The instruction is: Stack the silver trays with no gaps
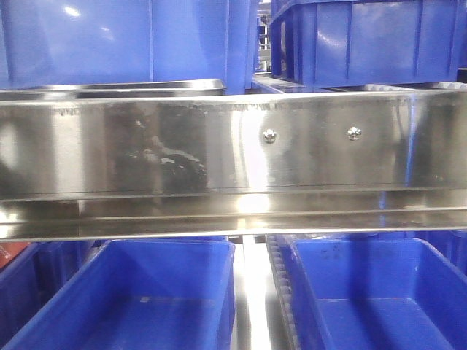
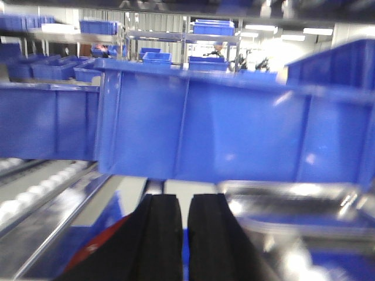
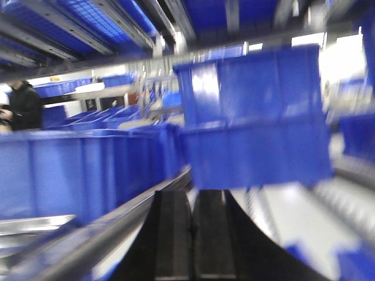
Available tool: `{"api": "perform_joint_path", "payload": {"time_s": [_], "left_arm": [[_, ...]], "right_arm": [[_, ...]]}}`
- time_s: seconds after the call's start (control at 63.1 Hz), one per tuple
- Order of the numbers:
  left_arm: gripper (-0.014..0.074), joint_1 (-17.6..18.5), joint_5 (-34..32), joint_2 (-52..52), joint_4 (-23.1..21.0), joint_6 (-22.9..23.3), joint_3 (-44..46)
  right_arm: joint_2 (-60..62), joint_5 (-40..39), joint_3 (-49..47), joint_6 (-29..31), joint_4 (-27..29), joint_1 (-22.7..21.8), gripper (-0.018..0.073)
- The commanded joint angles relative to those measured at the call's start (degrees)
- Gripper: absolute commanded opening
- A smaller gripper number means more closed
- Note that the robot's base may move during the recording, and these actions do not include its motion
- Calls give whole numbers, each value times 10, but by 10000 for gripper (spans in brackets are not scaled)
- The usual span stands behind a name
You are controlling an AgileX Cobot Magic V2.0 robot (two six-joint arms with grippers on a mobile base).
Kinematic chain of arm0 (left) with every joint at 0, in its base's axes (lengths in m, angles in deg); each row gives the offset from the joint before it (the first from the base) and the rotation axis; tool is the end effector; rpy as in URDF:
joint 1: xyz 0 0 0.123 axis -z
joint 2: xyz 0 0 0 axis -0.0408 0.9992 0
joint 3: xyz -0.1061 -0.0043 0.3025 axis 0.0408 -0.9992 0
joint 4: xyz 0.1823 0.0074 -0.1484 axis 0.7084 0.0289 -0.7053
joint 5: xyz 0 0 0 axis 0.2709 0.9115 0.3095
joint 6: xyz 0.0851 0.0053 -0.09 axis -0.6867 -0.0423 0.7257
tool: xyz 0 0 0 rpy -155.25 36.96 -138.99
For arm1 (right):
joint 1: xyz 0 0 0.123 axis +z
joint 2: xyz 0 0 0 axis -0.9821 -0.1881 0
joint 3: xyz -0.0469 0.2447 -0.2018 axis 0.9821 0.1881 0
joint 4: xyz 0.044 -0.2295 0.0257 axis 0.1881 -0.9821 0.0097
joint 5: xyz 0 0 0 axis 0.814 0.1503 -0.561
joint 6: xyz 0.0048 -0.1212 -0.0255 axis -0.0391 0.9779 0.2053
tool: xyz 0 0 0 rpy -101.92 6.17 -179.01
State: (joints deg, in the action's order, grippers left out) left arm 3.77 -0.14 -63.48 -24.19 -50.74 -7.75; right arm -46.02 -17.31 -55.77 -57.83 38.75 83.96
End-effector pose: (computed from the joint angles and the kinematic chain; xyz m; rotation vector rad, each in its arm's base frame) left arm 0.0297 -0.0006 0.2499 -0.0250 1.4112 -0.0691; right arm 0.0286 0.0020 0.2540 0.1082 1.3520 0.2703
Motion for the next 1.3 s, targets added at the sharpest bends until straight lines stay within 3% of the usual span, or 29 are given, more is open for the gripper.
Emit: {"api": "perform_joint_path", "payload": {"time_s": [0.0,0.222,0.396,0.507,0.634,0.729,0.84,1.03,1.109,1.173,1.284], "left_arm": [[25,-1,27,-3,-37,4,43],[25,-1,170,9,-31,4,161],[25,-1,200,10,-24,4,229],[25,-1,200,10,-24,4,248],[25,-1,201,10,-34,4,266],[20,-1,235,29,-51,4,286],[11,-1,300,85,-51,4,332],[11,-1,381,220,-52,4,435],[11,-1,422,281,-61,4,464],[11,-1,433,322,-67,4,478],[11,-1,423,381,-78,-13,482]], "right_arm": [[1,98,-48,-47,3,4,-78],[1,177,-142,-46,7,36,-78],[-25,320,-224,-43,7,73,-78],[-48,306,-250,-43,14,90,-78],[-68,229,-279,-43,21,102,-78],[-94,242,-301,-43,24,108,-78],[-150,289,-344,-43,24,109,-78],[-242,289,-408,-43,24,110,-78],[-295,335,-436,-2,25,118,-78],[-342,364,-459,46,28,128,-78],[-411,371,-490,52,28,141,-78]]}}
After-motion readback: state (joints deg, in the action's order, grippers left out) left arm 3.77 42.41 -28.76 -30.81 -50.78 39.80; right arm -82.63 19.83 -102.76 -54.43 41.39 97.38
